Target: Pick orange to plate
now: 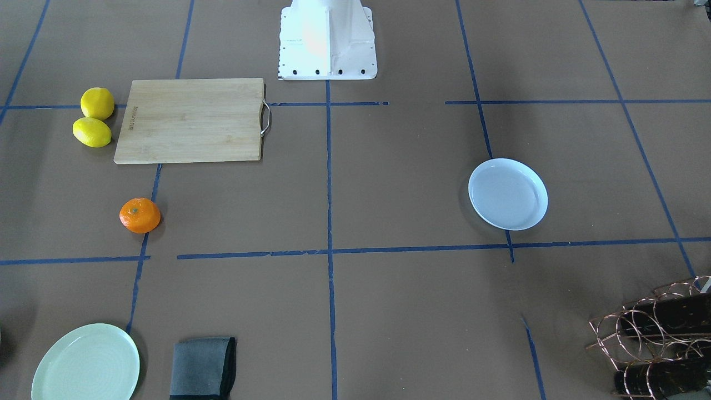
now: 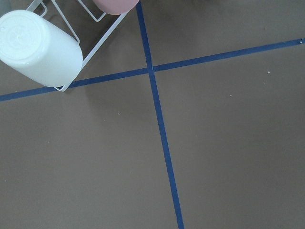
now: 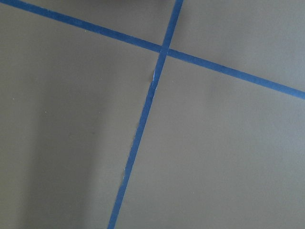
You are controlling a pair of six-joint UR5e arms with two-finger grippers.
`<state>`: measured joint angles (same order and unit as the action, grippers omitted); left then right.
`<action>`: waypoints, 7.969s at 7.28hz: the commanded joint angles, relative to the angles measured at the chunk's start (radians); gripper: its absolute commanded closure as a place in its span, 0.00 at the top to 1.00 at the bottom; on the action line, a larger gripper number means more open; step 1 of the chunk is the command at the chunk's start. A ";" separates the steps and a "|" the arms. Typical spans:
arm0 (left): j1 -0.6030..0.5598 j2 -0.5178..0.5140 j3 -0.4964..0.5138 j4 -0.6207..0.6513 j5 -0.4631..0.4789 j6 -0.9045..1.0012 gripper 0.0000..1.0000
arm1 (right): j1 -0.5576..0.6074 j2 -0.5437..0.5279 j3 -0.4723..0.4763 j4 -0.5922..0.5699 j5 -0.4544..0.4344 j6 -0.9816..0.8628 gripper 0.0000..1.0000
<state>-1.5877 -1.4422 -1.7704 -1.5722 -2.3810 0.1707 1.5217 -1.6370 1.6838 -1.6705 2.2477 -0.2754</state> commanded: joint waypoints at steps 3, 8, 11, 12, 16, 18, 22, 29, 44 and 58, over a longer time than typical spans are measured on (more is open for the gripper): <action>0.002 -0.133 0.025 -0.093 0.009 -0.010 1.00 | 0.000 0.014 0.017 0.198 -0.002 0.066 1.00; 0.056 -0.120 0.025 -0.642 0.000 -0.239 1.00 | -0.012 0.009 0.025 0.377 0.087 0.168 1.00; 0.326 -0.005 0.023 -0.838 0.049 -0.608 1.00 | -0.012 -0.013 0.025 0.379 0.089 0.165 1.00; 0.428 0.027 0.023 -0.955 0.198 -0.830 1.00 | -0.012 -0.021 0.025 0.379 0.089 0.163 1.00; 0.796 0.003 0.043 -0.971 0.561 -1.377 0.67 | -0.012 -0.026 0.025 0.379 0.087 0.163 1.00; 0.836 -0.049 0.101 -0.970 0.601 -1.413 0.65 | -0.012 -0.026 0.023 0.379 0.087 0.163 1.00; 0.868 -0.101 0.154 -0.962 0.626 -1.413 0.46 | -0.012 -0.026 0.022 0.379 0.087 0.163 1.00; 0.868 -0.174 0.089 -0.957 0.617 -1.412 0.00 | -0.012 -0.024 0.022 0.379 0.087 0.163 1.00; 1.045 -0.664 0.058 -0.373 0.691 -1.465 1.00 | -0.012 -0.026 0.019 0.379 0.087 0.165 1.00; 0.031 0.005 0.032 -0.025 0.153 -0.065 1.00 | -0.108 0.017 0.104 0.379 0.086 0.389 1.00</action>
<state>-1.5520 -1.4373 -1.7422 -1.5970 -2.3192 0.1043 1.4676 -1.6278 1.7380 -1.2915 2.3378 -0.0143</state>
